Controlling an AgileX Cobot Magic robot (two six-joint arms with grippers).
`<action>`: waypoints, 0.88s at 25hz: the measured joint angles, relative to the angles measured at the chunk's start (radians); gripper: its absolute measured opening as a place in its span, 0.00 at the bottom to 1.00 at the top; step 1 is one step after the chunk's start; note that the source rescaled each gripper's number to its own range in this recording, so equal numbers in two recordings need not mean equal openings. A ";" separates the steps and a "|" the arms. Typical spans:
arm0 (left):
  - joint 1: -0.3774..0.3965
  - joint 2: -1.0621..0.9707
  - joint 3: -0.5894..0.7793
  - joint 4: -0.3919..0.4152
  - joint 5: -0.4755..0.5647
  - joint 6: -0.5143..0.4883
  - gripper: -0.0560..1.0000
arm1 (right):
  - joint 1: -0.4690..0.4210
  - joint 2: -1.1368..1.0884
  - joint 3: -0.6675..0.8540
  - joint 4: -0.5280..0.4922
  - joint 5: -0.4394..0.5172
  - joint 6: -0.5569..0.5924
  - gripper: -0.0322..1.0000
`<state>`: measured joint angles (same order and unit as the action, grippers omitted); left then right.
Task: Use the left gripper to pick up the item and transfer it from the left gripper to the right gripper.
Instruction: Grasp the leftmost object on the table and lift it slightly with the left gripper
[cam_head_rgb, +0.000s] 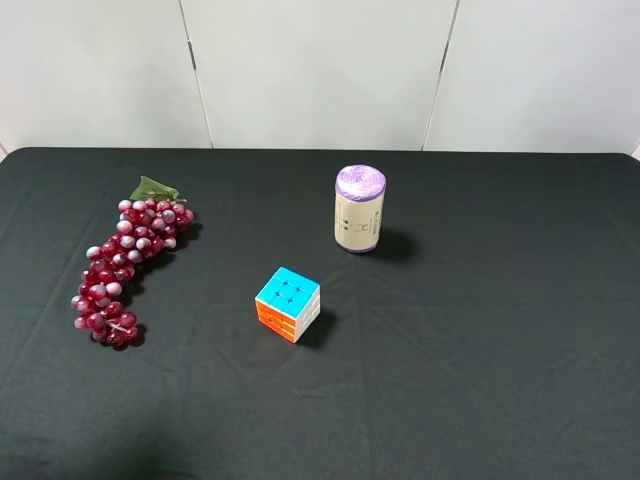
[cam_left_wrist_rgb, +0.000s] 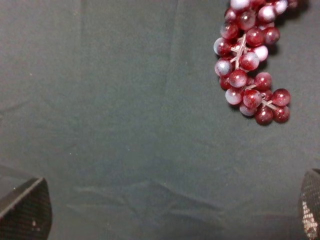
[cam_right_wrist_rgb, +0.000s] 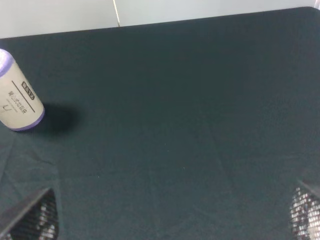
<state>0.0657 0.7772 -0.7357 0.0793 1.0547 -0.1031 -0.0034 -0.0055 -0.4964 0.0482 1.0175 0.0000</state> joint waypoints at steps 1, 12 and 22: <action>0.000 0.022 0.000 -0.008 -0.009 0.000 0.99 | 0.000 0.000 0.000 0.000 0.000 0.000 1.00; -0.031 0.322 -0.001 -0.067 -0.176 0.011 1.00 | 0.000 0.000 0.000 0.000 0.000 0.000 1.00; -0.199 0.629 -0.001 -0.067 -0.337 -0.111 1.00 | 0.000 0.000 0.000 0.000 0.000 0.000 1.00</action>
<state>-0.1334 1.4057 -0.7365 0.0124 0.7179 -0.2137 -0.0034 -0.0055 -0.4964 0.0482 1.0175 0.0000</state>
